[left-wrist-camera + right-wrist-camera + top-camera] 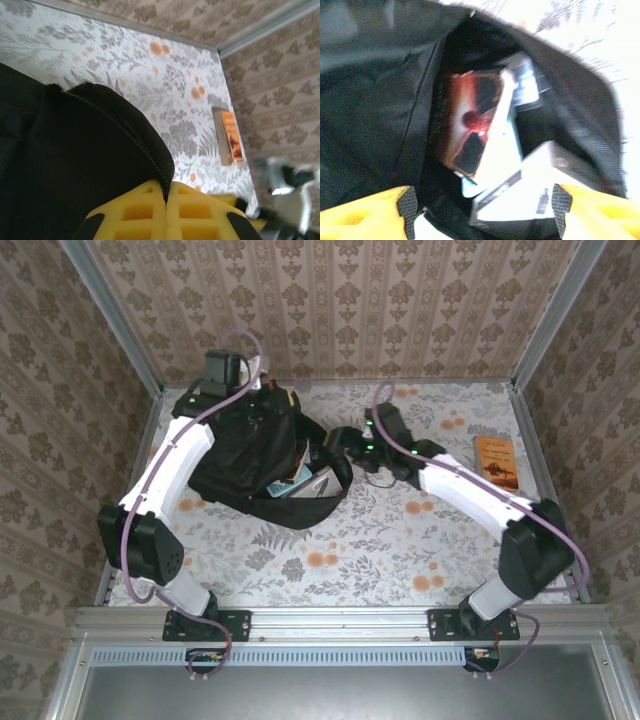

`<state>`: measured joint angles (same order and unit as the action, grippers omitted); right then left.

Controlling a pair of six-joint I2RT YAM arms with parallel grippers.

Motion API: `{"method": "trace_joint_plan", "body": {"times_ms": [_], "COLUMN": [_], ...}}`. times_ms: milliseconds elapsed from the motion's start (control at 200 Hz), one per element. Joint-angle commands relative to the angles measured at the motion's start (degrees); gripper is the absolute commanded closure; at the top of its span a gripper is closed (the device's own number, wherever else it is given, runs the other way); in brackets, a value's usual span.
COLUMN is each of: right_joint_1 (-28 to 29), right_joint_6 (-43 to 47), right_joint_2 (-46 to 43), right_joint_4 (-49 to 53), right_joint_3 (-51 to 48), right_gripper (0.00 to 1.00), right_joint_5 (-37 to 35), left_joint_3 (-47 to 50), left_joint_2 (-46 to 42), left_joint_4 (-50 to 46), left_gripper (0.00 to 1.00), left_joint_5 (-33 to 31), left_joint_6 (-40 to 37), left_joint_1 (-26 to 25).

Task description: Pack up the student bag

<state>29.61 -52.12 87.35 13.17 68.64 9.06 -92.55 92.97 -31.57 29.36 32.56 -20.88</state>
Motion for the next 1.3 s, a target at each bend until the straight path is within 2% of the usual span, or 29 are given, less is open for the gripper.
{"method": "trace_joint_plan", "body": {"times_ms": [0, 60, 95, 185, 305, 410, 620, 840, 1055, 1295], "right_joint_1": [-7.3, -11.8, -14.1, -18.9, -22.4, -23.9, -26.0, -34.7, -38.3, -43.2], "right_joint_6": [5.0, 6.1, 7.0, 9.4, 11.9, 16.1, 28.1, 30.4, 30.9, 30.4], "right_joint_2": [-5.9, -7.3, -8.6, -8.7, -8.1, -1.6, 10.8, 19.5, 23.1, 26.3], "right_joint_4": [7.6, 9.6, 10.9, 14.4, 15.5, 19.3, 27.8, 31.8, 32.0, 30.8], "right_joint_3": [-5.2, -7.5, -8.1, -7.7, -6.5, -1.1, 10.7, 14.3, 13.6, 12.2], "right_gripper": [0.26, 0.26, 0.26, 0.25, 0.25, 0.23, 0.22, 0.2, 0.21, 0.27], "right_joint_5": [-5.5, -5.6, -5.3, -7.3, -13.6, -21.3, -36.0, -30.5, -27.4, -21.1], "left_joint_3": [0.8, 1.7, 2.8, 5.9, 8.8, 9.3, 10.8, 10.9, 11.1, 11.3], "left_joint_2": [1.9, 2.3, 2.3, 2.0, 1.7, 1.1, -3.3, -5.8, -6.0, -6.1], "left_joint_4": [-2.4, -2.6, -2.1, 0.3, 4.0, 4.2, 4.1, 4.1, 5.3, 5.6], "left_gripper": [0.96, 0.94, 0.92, 0.86, 0.63, 0.5, 0.44, 0.43, 0.42, 0.41], "left_joint_5": [-2.2, -2.7, -3.2, -3.5, -2.9, -4.6, -9.3, -9.9, -6.6, -6.3], "left_joint_6": [-6.2, -7.0, -7.1, -5.8, -3.3, -3.9, -5.3, -5.8, -3.9, -3.8], "left_joint_1": [-4.4, -4.9, -6.9, -7.0, -7.7, -9.8, -13.3, -15.0, -14.9, -15.0]}}
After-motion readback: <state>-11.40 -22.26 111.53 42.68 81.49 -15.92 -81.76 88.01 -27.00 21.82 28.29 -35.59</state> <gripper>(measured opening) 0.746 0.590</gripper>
